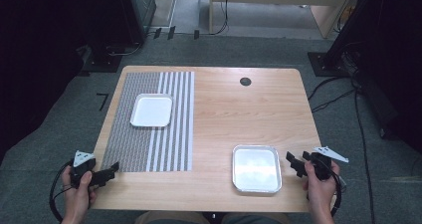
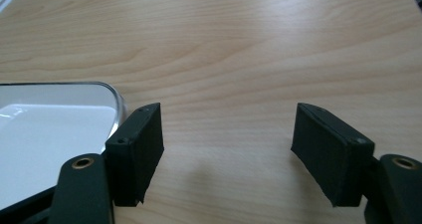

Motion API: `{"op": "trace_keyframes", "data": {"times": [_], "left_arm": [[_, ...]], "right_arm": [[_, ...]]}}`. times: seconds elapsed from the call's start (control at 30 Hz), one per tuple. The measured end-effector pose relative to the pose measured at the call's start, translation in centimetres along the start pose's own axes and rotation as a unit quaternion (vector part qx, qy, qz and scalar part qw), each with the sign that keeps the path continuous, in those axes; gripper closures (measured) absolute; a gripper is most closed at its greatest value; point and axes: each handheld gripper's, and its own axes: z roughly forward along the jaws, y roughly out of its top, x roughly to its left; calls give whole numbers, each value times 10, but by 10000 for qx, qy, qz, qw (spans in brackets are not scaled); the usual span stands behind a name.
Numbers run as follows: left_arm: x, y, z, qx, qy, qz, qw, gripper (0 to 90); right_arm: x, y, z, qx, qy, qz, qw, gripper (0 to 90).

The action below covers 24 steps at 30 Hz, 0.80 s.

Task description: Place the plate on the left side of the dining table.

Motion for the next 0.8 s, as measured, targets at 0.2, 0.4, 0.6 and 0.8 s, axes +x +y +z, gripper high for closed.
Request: {"op": "trace_keyframes", "data": {"times": [0.2,0.4,0.6,0.8], "left_arm": [[0,-3,-2,-8,70,74,9999,95],[-2,-6,-2,-25,155,171,9997,95],[-8,-10,-2,-90,281,308,9991,95],[-8,-11,-2,-121,267,300,9991,92]], "right_arm": [[-14,-7,-9,61,-169,-72,9998,283],[-25,-14,-18,108,-346,-225,9991,282],[-29,-19,-23,114,-596,-485,9970,277],[-25,-23,-21,109,-792,-924,9925,250]]}}
